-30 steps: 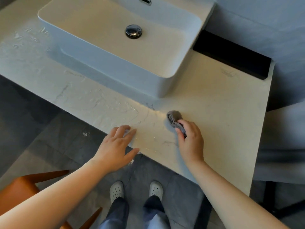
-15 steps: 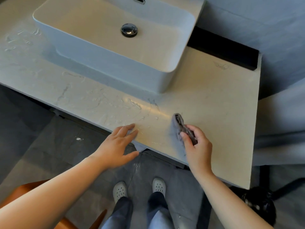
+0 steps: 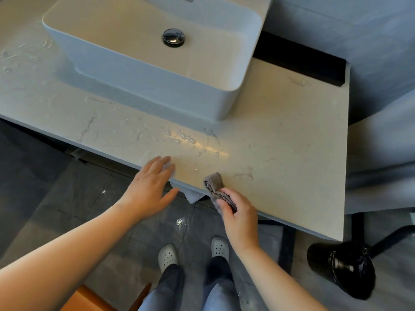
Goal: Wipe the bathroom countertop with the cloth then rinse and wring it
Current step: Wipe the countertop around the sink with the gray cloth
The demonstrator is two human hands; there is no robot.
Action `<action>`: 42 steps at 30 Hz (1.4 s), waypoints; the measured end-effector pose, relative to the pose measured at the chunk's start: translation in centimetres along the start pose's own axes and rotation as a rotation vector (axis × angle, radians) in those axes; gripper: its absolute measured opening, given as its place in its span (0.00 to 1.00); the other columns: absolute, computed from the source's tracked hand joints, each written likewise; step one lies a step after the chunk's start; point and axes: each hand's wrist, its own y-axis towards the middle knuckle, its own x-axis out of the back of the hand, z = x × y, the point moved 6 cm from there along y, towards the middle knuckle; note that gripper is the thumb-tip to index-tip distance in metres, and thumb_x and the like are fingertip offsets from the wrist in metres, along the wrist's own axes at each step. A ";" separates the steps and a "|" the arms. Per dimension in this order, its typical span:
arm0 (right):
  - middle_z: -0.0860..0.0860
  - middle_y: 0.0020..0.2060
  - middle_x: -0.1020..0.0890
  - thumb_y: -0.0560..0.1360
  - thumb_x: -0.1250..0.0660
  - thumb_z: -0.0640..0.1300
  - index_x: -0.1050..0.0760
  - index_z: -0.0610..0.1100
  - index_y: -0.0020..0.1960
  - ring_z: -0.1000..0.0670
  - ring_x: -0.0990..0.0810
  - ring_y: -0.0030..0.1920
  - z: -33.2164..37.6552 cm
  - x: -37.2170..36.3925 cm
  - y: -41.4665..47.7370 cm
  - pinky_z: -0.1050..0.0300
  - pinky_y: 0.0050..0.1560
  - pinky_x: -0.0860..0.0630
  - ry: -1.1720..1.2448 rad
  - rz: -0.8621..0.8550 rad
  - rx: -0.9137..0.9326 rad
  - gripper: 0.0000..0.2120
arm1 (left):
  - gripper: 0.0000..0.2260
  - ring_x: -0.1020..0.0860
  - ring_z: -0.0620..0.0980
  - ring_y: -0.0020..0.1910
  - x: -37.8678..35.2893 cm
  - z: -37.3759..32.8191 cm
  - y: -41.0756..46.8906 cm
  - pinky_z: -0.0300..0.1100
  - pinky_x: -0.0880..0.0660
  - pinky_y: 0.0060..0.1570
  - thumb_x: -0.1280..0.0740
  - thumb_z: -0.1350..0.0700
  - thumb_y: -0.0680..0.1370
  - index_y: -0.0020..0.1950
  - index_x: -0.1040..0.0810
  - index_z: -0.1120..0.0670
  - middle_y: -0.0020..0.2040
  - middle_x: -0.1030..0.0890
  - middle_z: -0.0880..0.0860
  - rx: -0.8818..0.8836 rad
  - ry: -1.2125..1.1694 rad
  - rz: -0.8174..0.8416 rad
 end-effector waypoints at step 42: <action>0.54 0.41 0.17 0.76 0.34 0.39 0.24 0.48 0.51 0.58 0.18 0.41 4.7 0.1 5.0 0.62 0.42 0.21 0.200 0.058 -0.061 0.06 | 0.42 0.59 0.50 0.76 -0.5 4.1 0.0 0.46 0.60 0.72 0.53 0.29 0.70 0.78 0.52 0.49 0.78 0.55 0.49 -0.008 0.052 0.024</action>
